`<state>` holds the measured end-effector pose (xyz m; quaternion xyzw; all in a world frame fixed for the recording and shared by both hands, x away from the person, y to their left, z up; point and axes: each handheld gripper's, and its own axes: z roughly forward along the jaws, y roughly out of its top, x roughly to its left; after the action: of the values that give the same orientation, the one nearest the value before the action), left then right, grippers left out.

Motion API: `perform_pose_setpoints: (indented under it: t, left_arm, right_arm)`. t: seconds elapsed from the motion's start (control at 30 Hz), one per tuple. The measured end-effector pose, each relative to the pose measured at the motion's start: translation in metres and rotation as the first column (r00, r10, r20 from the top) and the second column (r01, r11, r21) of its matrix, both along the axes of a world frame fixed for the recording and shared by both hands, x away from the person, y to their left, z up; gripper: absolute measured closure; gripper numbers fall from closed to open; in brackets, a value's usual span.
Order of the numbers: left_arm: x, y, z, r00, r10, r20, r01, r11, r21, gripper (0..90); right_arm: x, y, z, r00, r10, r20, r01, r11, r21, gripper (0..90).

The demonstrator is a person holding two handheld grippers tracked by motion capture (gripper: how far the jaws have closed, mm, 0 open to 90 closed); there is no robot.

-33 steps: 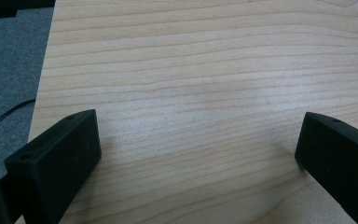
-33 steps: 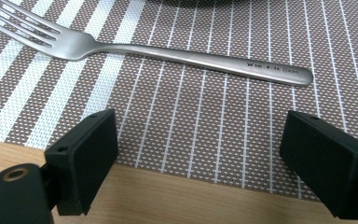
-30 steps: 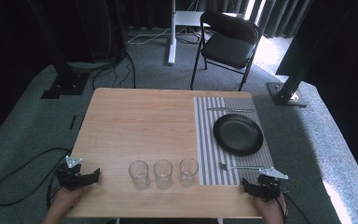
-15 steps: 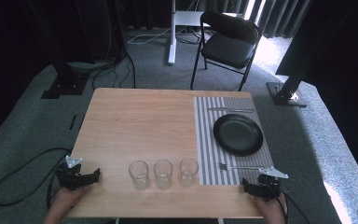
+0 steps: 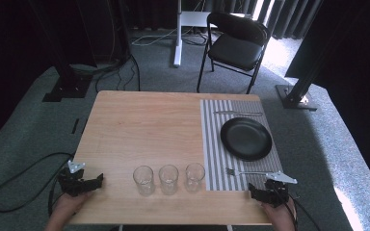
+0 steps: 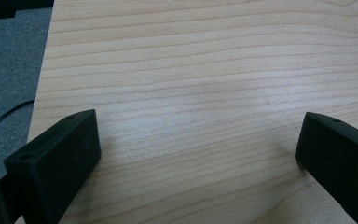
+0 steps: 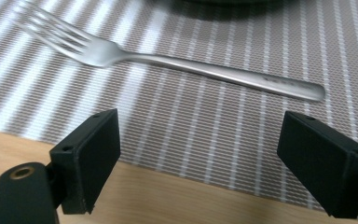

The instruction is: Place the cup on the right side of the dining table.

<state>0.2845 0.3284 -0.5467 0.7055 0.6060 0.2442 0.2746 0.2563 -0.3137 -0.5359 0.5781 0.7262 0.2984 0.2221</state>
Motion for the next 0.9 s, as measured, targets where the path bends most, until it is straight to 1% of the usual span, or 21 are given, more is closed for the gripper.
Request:
perform_pose_setpoints:
  t: [0.07,0.1,0.2,0.27,0.3,0.4,0.43,0.47,0.5,0.53,0.6,0.67,0.7,0.83,0.87,0.9]
  left_arm:
    - [0.000,0.000,0.000,1.0000,0.000,0.002,0.000,1.0000,-0.001,0.3]
    - [0.000,0.000,0.000,1.0000,0.000,0.000,0.000,1.0000,0.000,0.4]
    - [0.000,0.000,0.000,1.0000,0.000,0.000,0.000,1.0000,0.000,0.4]
    - [0.000,0.000,0.000,1.0000,0.000,0.000,0.000,1.0000,0.000,0.4]
    - [0.000,0.000,0.000,1.0000,0.000,0.001,0.000,1.0000,-0.001,0.4]
    - [0.000,0.000,0.000,1.0000,-0.001,0.000,0.001,1.0000,0.000,0.4]
    - [0.000,0.000,0.000,1.0000,0.000,0.000,0.000,1.0000,0.000,0.4]
    - [0.000,0.000,0.000,1.0000,0.000,0.000,0.000,1.0000,0.000,0.4]
    - [0.000,0.000,0.000,1.0000,0.000,0.000,0.000,1.0000,0.000,0.4]
    - [0.000,0.000,0.000,1.0000,0.000,0.001,0.000,1.0000,0.000,0.3]
    - [0.000,0.000,0.000,1.0000,-0.001,0.000,0.001,1.0000,0.000,0.4]
    - [0.000,0.000,0.000,1.0000,0.000,0.000,0.000,1.0000,0.000,0.4]
    - [0.000,0.000,0.000,1.0000,-0.001,0.000,0.001,1.0000,0.000,0.4]
    - [0.000,0.000,0.000,1.0000,-0.001,0.000,0.001,1.0000,0.000,0.4]
    - [0.000,0.000,0.000,1.0000,-0.001,0.000,0.001,1.0000,0.000,0.4]
    - [0.000,0.000,0.000,1.0000,-0.001,0.000,0.001,1.0000,0.000,0.4]
  right_arm:
    - [-0.001,0.001,0.001,1.0000,0.006,0.005,-0.006,1.0000,0.000,12.9]
    - [-0.002,0.002,0.003,0.9996,0.029,0.002,-0.029,0.9995,0.013,13.5]
    - [-0.004,0.004,0.005,0.9984,0.057,-0.001,-0.057,0.9979,0.030,13.6]
    - [-0.005,0.007,0.006,0.9974,0.072,0.001,-0.072,0.9973,0.018,13.6]
    - [-0.005,0.009,0.007,0.9965,0.084,0.001,-0.084,0.9962,0.021,13.6]
    - [-0.006,0.015,0.008,0.9942,0.107,0.002,-0.107,0.9942,-0.004,13.6]
    - [-0.006,0.017,0.008,0.9921,0.126,0.001,-0.126,0.9921,0.001,13.6]
    - [-0.006,0.017,0.008,0.9921,0.126,0.001,-0.126,0.9921,0.001,13.6]
    - [-0.007,0.019,0.009,0.9906,0.137,-0.001,-0.137,0.9906,0.003,13.6]
    - [-0.008,0.022,0.011,0.9870,0.161,0.007,-0.161,0.9870,0.002,15.0]
    - [-0.009,0.025,0.013,0.9843,0.176,0.014,-0.176,0.9844,0.007,15.0]
    - [-0.009,0.028,0.016,0.9792,0.202,0.021,-0.202,0.9791,0.022,15.0]
    - [-0.010,0.029,0.017,0.9786,0.205,0.023,-0.205,0.9785,0.022,15.0]
    - [-0.012,0.036,0.023,0.9653,0.259,0.034,-0.260,0.9650,0.035,15.0]
    - [-0.012,0.036,0.023,0.9653,0.259,0.034,-0.260,0.9650,0.035,15.0]
    - [-0.013,0.038,0.025,0.9599,0.278,0.036,-0.279,0.9593,0.040,15.0]
